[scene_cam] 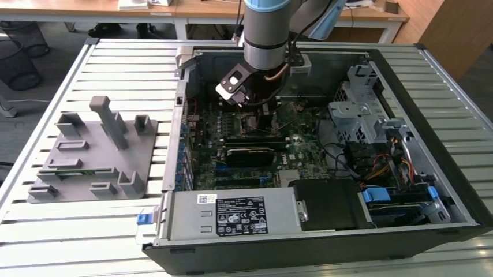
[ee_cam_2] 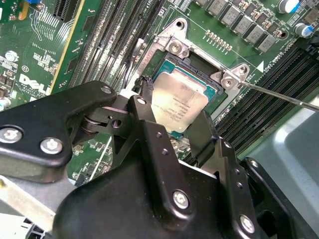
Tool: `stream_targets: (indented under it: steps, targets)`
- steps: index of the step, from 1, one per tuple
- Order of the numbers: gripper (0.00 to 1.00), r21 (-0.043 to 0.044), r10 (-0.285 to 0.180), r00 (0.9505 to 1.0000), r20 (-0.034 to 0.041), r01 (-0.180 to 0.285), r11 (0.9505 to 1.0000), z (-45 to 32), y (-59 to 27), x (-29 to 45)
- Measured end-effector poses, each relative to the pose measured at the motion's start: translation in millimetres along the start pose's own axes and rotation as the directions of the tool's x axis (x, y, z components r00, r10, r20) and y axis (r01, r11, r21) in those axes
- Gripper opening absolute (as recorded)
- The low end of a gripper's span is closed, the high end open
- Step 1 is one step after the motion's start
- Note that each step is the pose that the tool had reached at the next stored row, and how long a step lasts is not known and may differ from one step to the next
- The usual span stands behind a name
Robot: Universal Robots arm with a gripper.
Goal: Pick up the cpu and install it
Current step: 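Place the cpu into insertion slot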
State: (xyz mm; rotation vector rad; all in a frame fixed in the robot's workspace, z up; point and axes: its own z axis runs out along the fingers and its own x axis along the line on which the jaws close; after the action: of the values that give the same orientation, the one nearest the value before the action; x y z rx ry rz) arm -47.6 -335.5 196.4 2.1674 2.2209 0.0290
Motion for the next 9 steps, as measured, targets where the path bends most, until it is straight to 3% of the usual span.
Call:
stream_targets:
  steps: [9]
  targets:
    - [0.53, 0.0003, 0.000, 1.0000, 0.0005, 0.000, 1.0000, 2.2, -0.1, 0.0]
